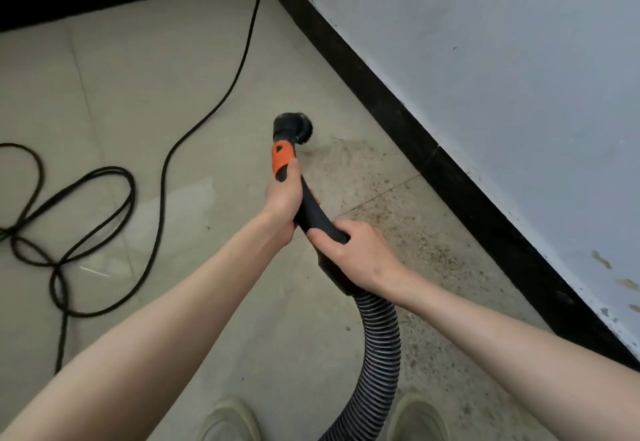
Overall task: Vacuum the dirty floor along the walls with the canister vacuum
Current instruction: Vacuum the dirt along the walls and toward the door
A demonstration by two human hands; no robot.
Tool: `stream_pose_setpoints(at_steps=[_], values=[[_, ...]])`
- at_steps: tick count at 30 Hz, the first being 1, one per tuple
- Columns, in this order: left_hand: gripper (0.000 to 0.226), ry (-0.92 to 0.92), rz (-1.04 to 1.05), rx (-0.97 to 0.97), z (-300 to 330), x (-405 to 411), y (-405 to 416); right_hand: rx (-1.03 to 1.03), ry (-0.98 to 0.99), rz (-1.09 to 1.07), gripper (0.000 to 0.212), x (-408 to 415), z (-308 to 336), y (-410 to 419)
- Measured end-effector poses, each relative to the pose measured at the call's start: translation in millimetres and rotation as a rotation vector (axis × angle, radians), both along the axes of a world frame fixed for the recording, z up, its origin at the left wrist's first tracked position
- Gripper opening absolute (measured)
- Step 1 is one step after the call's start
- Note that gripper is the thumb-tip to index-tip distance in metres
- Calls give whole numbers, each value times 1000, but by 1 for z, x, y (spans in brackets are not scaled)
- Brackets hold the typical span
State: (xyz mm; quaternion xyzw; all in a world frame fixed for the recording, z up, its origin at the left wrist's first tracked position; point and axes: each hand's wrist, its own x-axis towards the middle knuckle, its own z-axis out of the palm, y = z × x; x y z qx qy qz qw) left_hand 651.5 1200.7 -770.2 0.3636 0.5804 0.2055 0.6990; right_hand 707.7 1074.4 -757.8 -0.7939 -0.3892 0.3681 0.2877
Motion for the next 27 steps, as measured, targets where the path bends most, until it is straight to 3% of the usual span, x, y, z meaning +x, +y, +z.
stream_pose_setpoints(at_steps=[7, 12, 13, 17, 20, 27], values=[[40, 25, 315, -77, -12, -90, -8, -83, 166, 363, 32, -26, 8, 12], [30, 74, 340, -101, -20, -107, -38, -264, 418, 405, 31, -29, 14, 1], [33, 93, 332, -104, -21, -106, -42, -291, 393, 415, 31, -29, 14, -1], [47, 190, 304, -85, -27, -93, -53, -282, -46, 547, 30, -35, 5, -7], [50, 184, 253, -88, -31, -85, -66, -287, -260, 553, 37, -43, 1, -17], [54, 63, 99, -121, -35, -62, -51, -275, -312, 407, 40, -30, -9, -20]])
